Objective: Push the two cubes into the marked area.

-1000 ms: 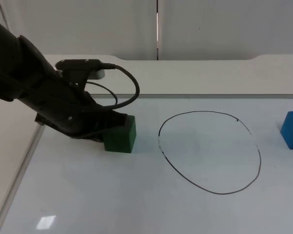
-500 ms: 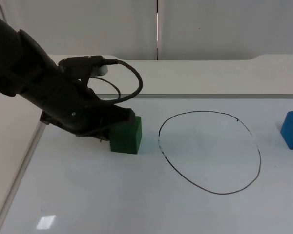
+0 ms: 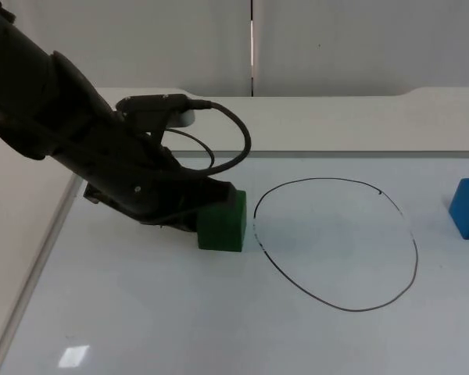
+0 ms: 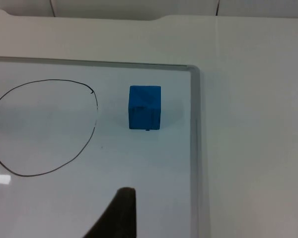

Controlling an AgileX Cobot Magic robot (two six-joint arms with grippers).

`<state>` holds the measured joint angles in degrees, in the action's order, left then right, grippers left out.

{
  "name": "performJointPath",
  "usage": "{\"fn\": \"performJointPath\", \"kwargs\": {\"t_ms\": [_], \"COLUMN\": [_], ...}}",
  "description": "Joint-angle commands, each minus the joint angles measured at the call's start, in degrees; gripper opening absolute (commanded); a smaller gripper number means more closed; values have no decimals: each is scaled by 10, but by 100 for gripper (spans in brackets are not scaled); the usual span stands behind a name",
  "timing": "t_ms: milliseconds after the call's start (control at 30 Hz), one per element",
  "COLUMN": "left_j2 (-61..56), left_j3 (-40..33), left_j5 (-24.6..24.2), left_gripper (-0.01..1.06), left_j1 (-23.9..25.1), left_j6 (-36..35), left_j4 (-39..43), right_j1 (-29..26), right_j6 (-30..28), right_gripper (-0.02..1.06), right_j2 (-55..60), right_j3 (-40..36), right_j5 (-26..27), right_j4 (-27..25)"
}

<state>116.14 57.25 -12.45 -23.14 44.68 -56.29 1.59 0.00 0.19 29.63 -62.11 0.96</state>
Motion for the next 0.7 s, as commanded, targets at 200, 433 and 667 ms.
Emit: {"fn": "performJointPath", "kwargs": {"t_ms": [200,433,667], "left_j2": [-7,-8,-18], "left_j3": [4,4,7], "left_j5": [-15,-21,-33], "left_gripper": [0,0,0], "left_j1": [-3,-3,-3], "left_j6": [0,0,0], "left_j4": [-22,-30,-39], "right_j1": [-3,-3,-3], "right_j6": [-7,-7,-7], "right_gripper": [105,105,105], "right_j2": [-2,-2,-2], "right_j3": [-1,-1,-1], "right_j5": [3,3,3], "right_j4": [3,3,3]}}
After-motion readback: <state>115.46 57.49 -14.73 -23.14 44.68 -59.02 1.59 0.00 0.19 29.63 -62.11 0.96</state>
